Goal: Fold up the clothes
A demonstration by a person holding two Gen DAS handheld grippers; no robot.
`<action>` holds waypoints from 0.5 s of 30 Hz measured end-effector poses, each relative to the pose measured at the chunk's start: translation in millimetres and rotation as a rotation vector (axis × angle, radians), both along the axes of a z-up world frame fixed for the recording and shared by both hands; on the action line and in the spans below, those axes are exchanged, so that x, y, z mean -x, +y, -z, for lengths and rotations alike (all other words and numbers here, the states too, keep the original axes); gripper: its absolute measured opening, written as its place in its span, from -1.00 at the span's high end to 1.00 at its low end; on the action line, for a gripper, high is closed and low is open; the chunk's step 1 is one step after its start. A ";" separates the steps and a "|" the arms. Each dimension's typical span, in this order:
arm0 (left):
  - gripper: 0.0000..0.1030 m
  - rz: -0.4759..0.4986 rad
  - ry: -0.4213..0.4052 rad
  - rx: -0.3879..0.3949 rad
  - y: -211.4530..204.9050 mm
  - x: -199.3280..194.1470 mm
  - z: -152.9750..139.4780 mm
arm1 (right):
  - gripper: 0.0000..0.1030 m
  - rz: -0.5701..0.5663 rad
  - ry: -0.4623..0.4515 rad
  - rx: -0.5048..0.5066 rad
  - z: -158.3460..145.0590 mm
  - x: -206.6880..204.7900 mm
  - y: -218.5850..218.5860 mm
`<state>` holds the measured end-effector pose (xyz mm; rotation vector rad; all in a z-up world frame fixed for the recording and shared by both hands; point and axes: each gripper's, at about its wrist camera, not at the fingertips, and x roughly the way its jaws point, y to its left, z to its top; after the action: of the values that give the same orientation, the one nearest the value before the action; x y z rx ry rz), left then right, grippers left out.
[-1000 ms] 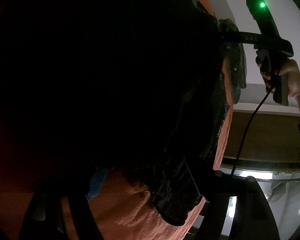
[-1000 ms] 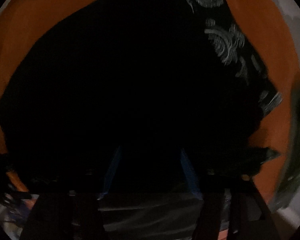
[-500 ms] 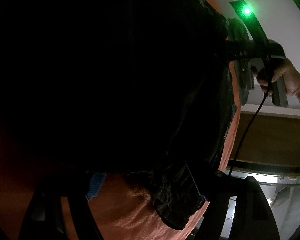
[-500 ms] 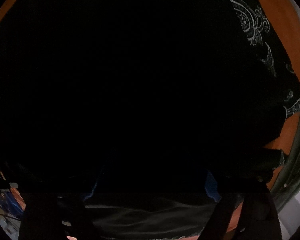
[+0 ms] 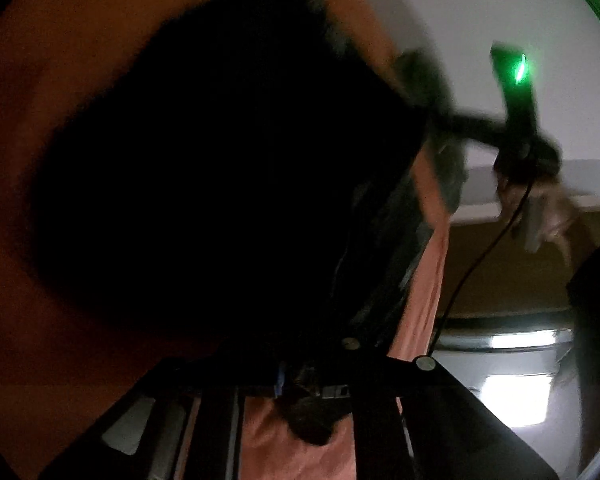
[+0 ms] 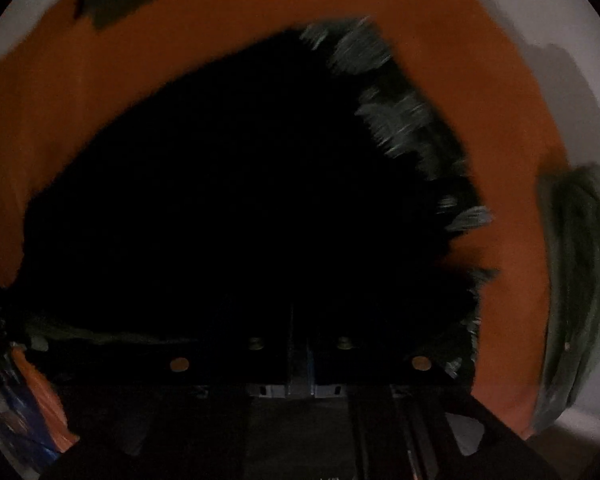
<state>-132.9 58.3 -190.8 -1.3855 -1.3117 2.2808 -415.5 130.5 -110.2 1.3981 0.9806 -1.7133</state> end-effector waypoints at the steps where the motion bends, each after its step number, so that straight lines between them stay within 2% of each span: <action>1: 0.80 -0.004 0.043 0.026 -9.8 5.4 -16.2 | 0.92 0.028 0.012 0.038 -16.4 4.9 -1.1; 5: 0.80 0.021 0.235 0.217 -62.5 45.5 -96.6 | 0.92 0.138 0.068 0.202 -85.8 16.4 -0.5; 8: 0.80 0.061 0.349 0.241 -106.0 75.3 -148.2 | 0.92 0.195 0.120 0.333 -138.1 22.3 2.9; 10: 0.80 0.128 0.441 0.252 -126.0 91.4 -187.5 | 0.92 0.227 0.151 0.422 -174.1 18.1 10.4; 12: 0.80 0.212 0.543 0.285 -136.0 94.6 -222.6 | 0.92 0.268 0.219 0.523 -214.6 3.1 16.7; 14: 0.80 0.274 0.646 0.350 -146.0 79.7 -251.6 | 0.92 0.315 0.296 0.620 -255.0 -20.5 24.0; 15: 0.81 0.292 0.693 0.377 -152.3 64.9 -258.7 | 0.92 0.352 0.327 0.653 -265.0 -40.4 28.0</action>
<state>-197.8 -94.0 68.0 -0.6660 -0.4559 2.5141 -375.0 158.5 154.8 0.9036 0.2671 -2.2986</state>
